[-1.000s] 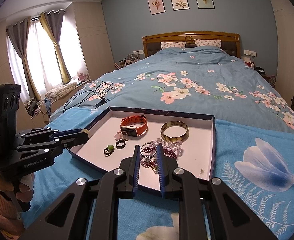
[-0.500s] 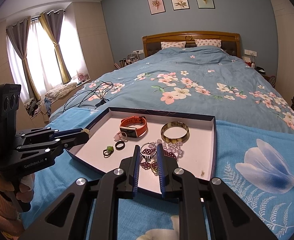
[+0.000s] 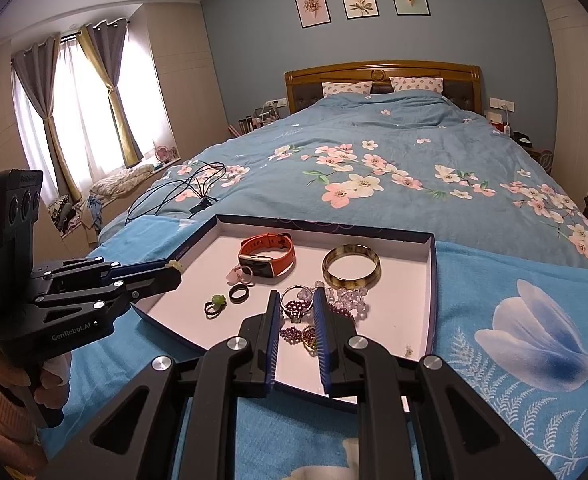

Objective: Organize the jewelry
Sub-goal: 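Set both held rings on the box floor beside the bracelet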

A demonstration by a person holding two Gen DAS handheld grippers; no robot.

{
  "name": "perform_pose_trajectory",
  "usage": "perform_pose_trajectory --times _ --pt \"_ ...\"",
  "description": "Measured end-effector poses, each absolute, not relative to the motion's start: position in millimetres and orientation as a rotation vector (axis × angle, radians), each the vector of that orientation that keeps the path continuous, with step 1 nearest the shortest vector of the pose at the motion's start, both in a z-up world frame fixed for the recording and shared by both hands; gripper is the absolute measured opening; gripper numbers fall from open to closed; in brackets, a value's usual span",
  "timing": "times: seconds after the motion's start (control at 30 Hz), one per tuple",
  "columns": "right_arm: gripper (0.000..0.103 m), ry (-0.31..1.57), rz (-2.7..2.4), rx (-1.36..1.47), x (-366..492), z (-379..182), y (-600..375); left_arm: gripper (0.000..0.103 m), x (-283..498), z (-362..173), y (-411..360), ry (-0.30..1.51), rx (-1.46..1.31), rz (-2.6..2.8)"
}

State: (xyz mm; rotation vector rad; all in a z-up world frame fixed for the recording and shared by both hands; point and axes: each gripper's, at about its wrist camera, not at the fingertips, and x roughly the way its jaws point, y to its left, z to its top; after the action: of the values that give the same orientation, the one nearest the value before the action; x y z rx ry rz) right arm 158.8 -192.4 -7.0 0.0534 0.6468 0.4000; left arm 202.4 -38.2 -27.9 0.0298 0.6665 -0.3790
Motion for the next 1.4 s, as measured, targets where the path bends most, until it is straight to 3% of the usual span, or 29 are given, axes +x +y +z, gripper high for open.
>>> perform_pose_trajectory --times 1.4 --pt "0.015 0.677 0.397 0.068 171.4 -23.6 -191.1 0.016 221.2 -48.2 -46.2 0.704 0.040 -0.340"
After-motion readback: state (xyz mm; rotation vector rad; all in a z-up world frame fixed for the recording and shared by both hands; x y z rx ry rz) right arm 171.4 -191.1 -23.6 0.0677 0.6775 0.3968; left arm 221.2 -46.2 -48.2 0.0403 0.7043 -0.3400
